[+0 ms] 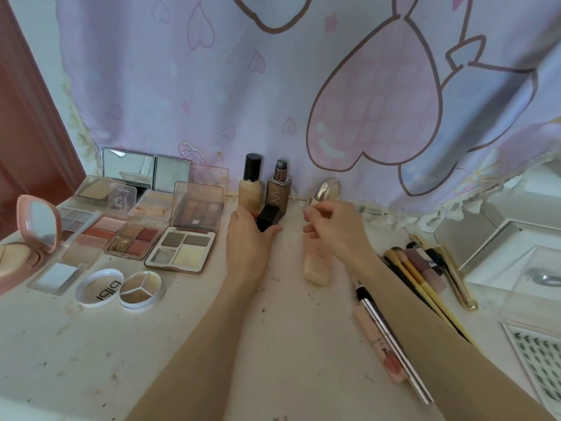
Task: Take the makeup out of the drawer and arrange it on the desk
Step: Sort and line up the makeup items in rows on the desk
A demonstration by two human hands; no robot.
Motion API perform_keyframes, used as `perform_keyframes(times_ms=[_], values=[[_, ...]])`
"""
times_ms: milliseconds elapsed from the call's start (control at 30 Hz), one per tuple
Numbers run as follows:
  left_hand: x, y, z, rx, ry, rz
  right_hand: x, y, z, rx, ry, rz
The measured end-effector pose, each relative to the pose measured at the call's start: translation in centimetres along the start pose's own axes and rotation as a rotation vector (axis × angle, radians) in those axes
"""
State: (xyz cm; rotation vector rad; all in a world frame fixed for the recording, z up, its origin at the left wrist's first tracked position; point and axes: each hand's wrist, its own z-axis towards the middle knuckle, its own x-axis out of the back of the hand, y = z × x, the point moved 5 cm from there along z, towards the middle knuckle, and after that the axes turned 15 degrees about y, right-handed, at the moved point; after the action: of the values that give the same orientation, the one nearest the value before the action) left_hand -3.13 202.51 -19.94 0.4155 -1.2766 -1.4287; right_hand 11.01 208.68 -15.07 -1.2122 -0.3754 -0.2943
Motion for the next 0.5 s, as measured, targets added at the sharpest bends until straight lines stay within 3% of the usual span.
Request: perform_keyframes(times_ms=[167,367,500], values=[[-0.2,0.0,-0.1,-0.022,-0.019,0.011,2.3,2.2,1.8,-0.036,0.157,-0.133],[1.2,1.9,-0.8,-0.261,0.153,0.031,0.1,3.4,3.1,-0.032,0.118,-0.374],[2.0,3.2,-1.5,-0.382,0.182,-0.051,-0.8,3.3,3.9,-0.012,0.118,-0.378]])
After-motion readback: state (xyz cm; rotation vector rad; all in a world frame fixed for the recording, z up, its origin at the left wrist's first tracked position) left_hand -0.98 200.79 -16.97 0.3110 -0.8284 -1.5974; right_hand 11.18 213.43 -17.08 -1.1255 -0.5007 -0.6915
